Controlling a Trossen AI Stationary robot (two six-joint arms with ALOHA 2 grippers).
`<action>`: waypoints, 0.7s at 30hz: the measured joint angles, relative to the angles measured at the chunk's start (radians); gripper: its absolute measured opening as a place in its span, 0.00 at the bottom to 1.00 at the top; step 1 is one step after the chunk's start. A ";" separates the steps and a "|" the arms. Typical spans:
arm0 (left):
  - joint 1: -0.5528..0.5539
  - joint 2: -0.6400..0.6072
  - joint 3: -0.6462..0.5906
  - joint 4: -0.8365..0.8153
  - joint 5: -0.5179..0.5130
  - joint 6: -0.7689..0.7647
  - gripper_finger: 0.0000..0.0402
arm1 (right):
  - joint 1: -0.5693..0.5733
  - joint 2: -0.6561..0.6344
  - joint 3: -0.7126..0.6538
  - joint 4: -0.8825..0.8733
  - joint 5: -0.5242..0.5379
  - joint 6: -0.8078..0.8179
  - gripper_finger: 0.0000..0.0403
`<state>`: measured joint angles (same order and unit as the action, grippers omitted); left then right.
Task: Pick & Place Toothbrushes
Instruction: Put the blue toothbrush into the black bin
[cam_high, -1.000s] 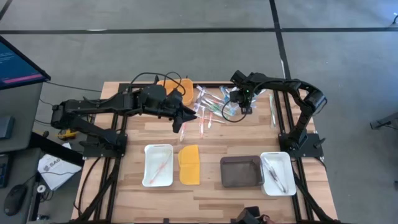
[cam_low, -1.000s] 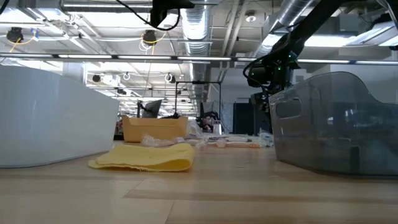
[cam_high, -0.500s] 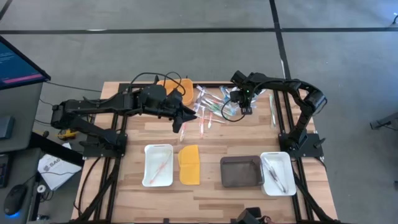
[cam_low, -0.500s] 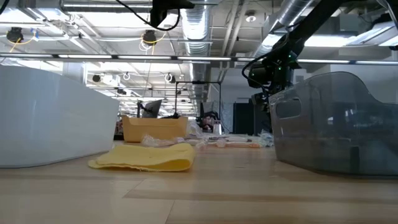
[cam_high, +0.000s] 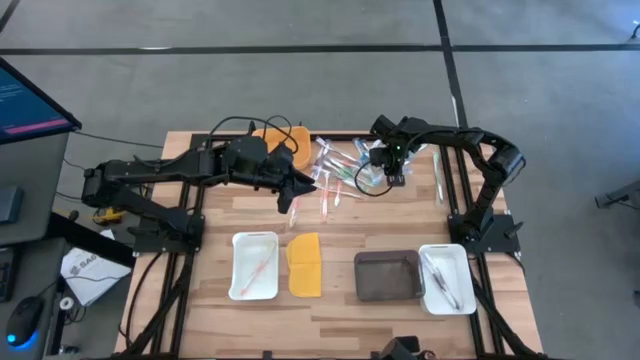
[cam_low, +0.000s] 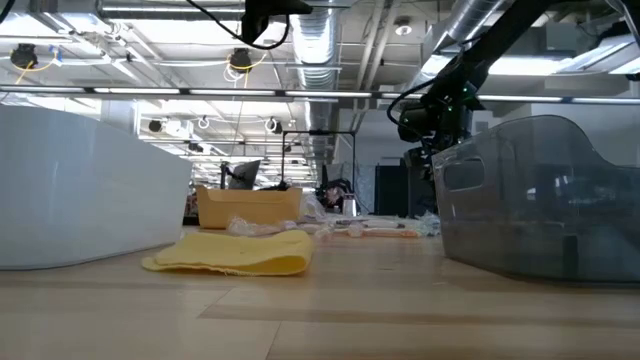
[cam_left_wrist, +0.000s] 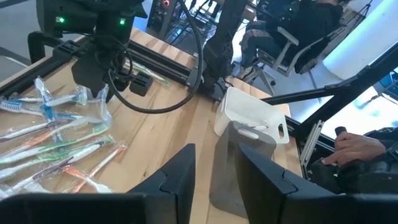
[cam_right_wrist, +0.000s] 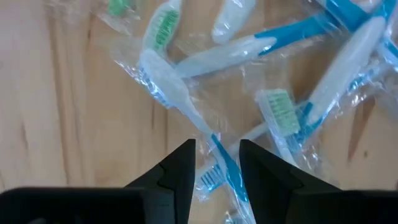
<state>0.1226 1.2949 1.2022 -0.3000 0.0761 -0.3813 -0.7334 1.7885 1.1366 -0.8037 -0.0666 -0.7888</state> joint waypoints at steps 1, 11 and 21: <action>0.000 0.000 0.000 0.000 0.000 0.000 0.27 | 0.000 0.000 0.000 0.003 -0.001 -0.002 0.30; 0.000 0.000 0.000 0.002 -0.001 0.000 0.27 | -0.023 0.000 -0.056 0.016 0.000 0.027 0.30; 0.000 0.000 0.000 0.002 -0.001 -0.016 0.27 | 0.015 -0.004 -0.124 0.019 0.007 0.034 0.30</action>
<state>0.1226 1.2949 1.2022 -0.2980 0.0748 -0.3969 -0.7182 1.7847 1.0122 -0.7851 -0.0597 -0.7549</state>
